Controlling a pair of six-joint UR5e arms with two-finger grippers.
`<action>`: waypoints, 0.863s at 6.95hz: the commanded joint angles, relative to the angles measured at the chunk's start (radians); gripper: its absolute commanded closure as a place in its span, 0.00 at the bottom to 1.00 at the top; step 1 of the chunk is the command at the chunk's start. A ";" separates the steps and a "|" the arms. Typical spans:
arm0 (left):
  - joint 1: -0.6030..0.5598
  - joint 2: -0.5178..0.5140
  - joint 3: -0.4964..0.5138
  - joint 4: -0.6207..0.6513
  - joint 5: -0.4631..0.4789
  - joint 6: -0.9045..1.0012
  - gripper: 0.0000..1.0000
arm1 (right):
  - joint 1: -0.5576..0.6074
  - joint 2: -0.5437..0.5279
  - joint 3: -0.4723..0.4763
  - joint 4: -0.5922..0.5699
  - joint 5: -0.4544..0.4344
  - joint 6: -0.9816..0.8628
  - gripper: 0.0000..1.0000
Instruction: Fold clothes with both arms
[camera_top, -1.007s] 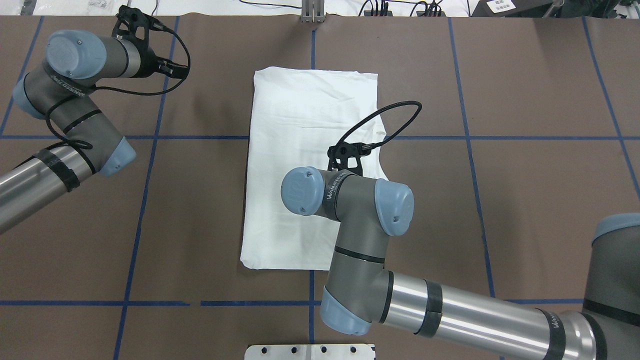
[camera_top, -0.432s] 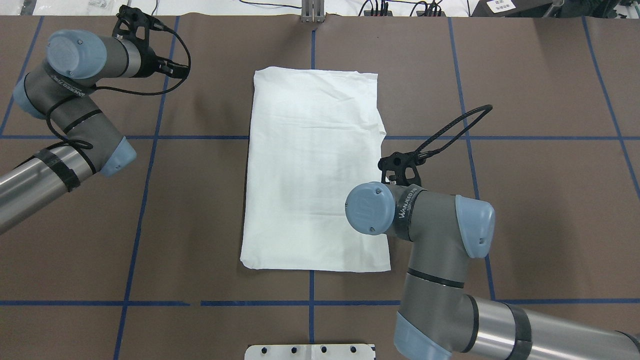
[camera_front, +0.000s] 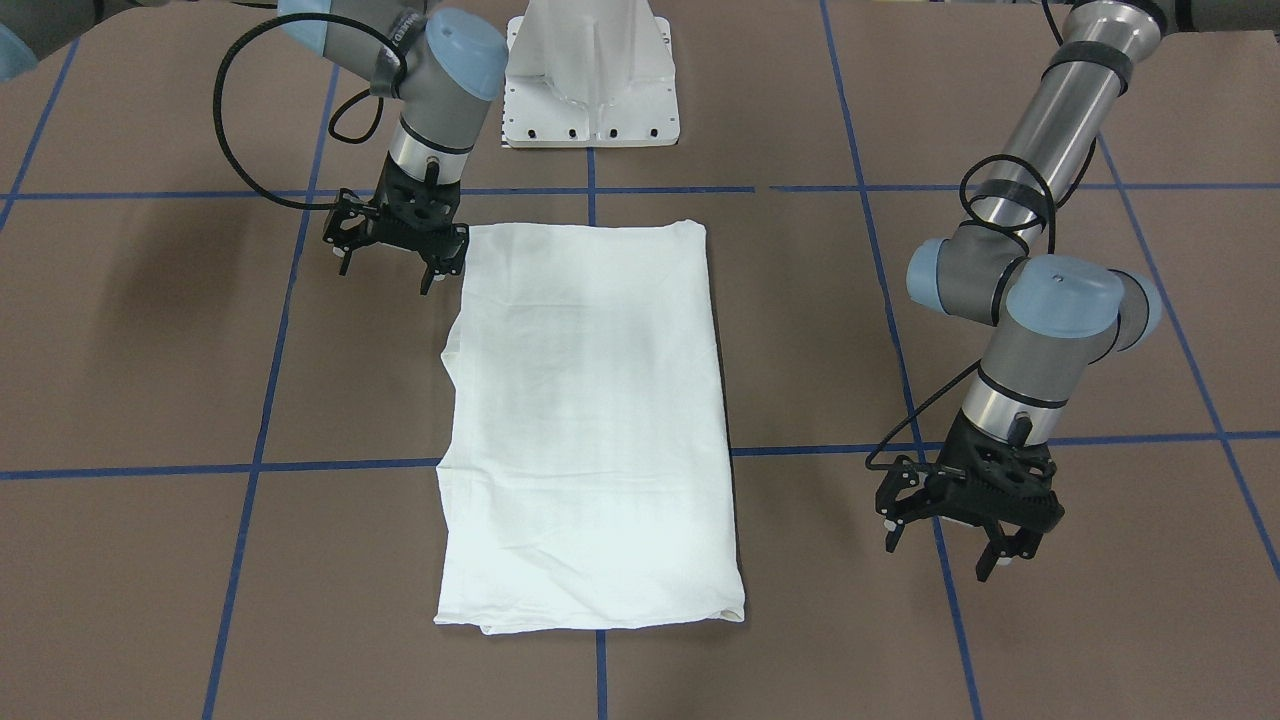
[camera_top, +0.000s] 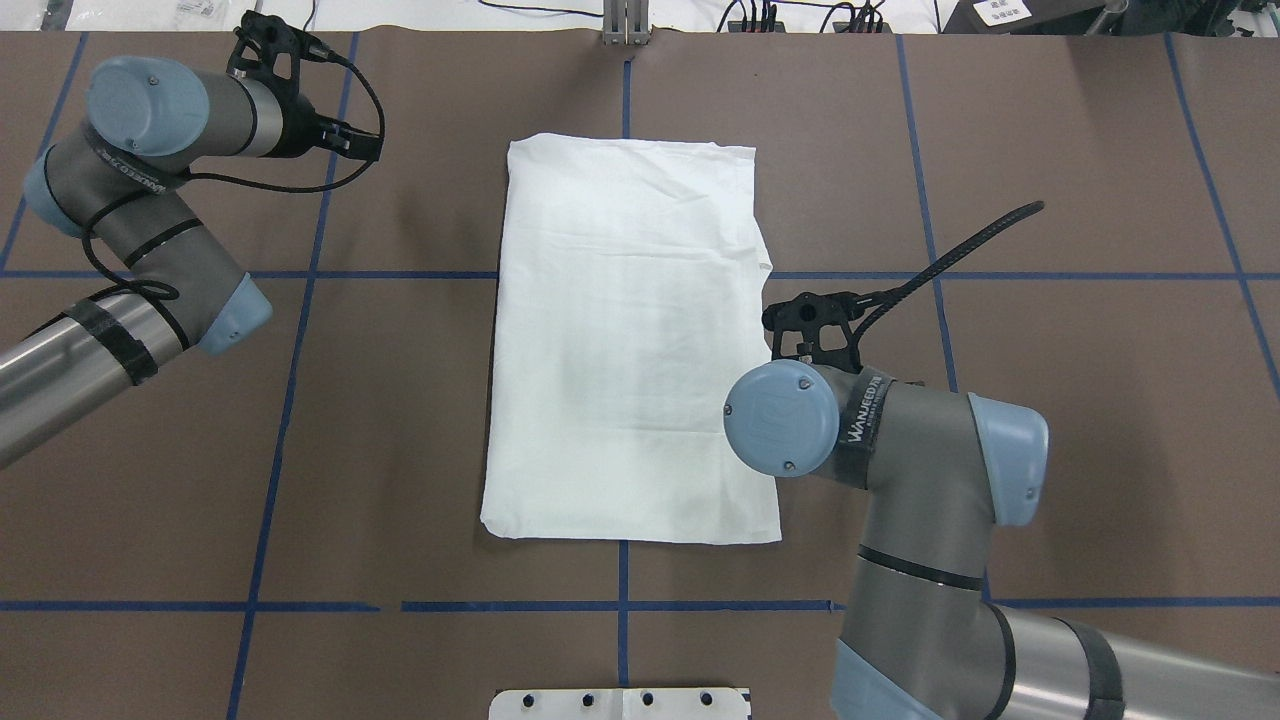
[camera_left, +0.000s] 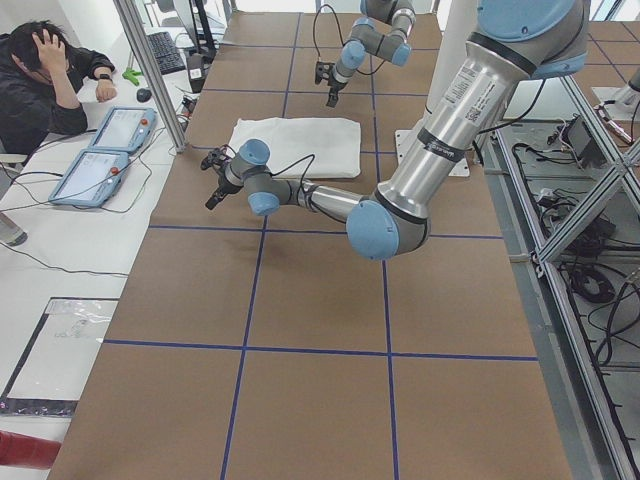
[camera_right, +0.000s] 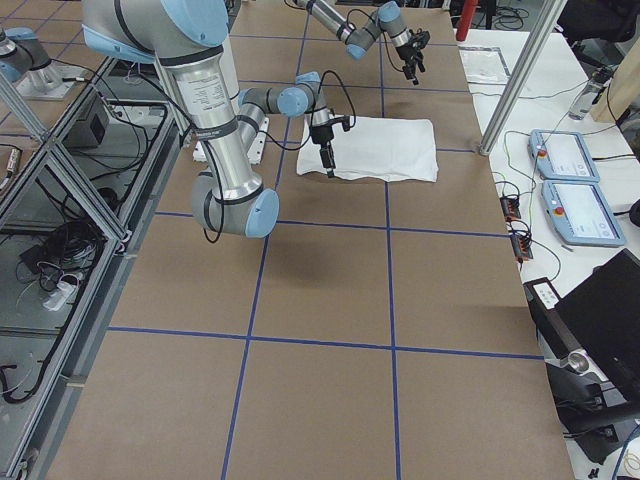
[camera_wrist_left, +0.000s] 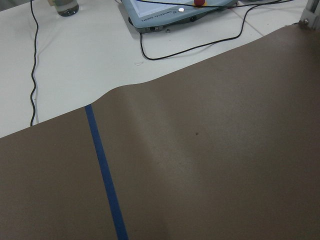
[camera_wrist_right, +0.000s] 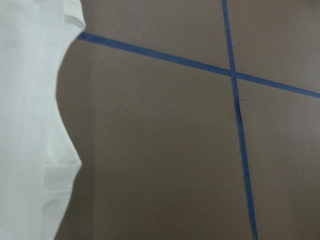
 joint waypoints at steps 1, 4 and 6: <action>0.000 0.075 -0.162 0.017 -0.106 -0.115 0.00 | 0.006 -0.167 0.117 0.319 0.013 0.013 0.00; 0.107 0.231 -0.461 0.067 -0.132 -0.325 0.00 | 0.005 -0.526 0.212 0.850 0.045 0.175 0.00; 0.295 0.271 -0.641 0.147 -0.067 -0.549 0.00 | 0.000 -0.727 0.206 1.139 0.038 0.292 0.00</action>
